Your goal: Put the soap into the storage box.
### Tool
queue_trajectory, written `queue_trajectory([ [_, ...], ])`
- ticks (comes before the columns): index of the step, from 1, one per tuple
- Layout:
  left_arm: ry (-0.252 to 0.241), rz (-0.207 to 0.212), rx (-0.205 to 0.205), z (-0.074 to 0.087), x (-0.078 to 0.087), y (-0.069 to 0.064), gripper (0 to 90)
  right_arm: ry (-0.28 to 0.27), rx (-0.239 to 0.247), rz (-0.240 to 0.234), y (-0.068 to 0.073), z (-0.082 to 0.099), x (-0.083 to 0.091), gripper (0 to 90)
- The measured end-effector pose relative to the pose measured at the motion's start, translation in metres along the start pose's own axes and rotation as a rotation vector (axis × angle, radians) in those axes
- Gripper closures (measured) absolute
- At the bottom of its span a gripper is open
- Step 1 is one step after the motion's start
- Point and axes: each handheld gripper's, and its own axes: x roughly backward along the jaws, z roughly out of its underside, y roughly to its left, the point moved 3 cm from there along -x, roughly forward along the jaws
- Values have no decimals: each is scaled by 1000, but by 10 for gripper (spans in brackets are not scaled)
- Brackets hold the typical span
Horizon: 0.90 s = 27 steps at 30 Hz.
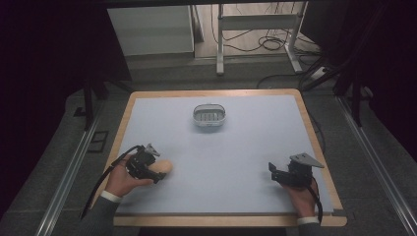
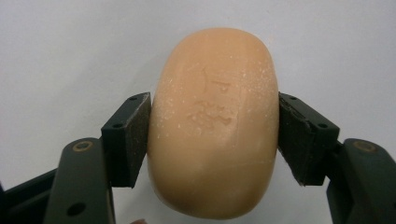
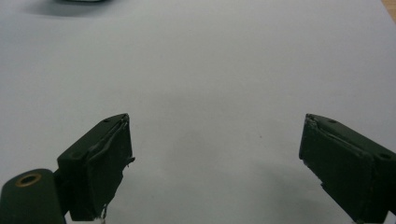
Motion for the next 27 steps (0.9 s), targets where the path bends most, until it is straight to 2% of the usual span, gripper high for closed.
queue_trajectory([
  [27,-17,-6,-9,-9,5,0,322,2,-2,0,0,0,0,98],
])
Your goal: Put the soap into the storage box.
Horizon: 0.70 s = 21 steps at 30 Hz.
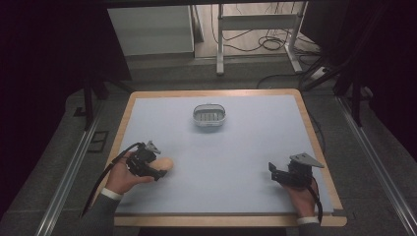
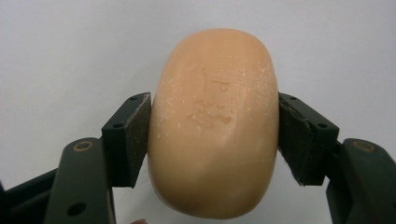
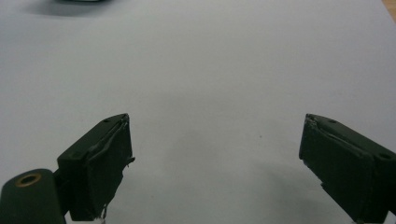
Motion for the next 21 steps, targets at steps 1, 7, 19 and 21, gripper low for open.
queue_trajectory([
  [1,2,1,-1,0,0,0,323,0,0,0,0,0,0,98],
  [7,-6,-1,-1,-2,1,1,323,1,1,1,0,0,0,98],
  [19,-14,1,-8,-6,3,0,323,2,2,2,0,0,0,98],
  [21,-18,0,-6,-7,3,0,324,0,1,3,0,0,0,98],
])
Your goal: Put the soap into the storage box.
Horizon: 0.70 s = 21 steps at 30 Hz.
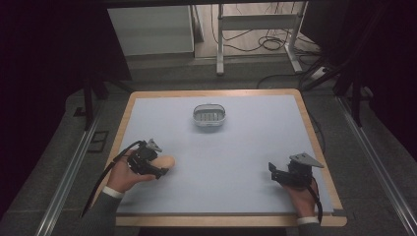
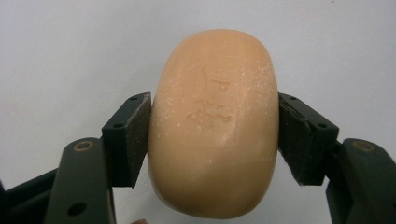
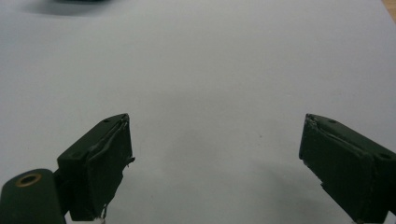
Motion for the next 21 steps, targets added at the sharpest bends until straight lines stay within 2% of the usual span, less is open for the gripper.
queue_trajectory([
  [21,-12,0,-7,-11,1,0,325,2,1,2,0,0,0,98],
])
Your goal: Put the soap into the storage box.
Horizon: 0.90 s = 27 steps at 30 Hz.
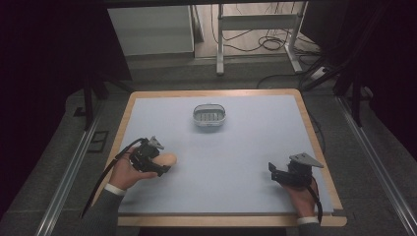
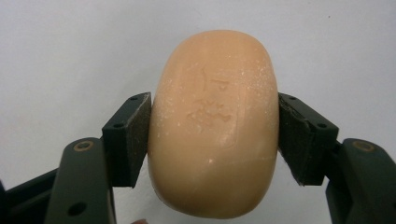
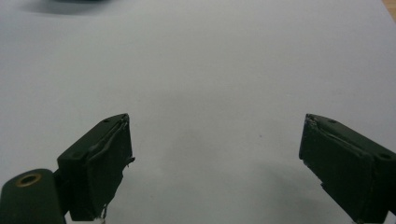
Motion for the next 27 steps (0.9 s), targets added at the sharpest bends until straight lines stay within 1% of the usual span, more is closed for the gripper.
queue_trajectory([
  [13,-5,-2,-8,-9,2,1,325,3,2,1,0,0,0,98],
  [27,-14,-4,-13,-22,0,4,326,5,1,2,0,0,0,98],
])
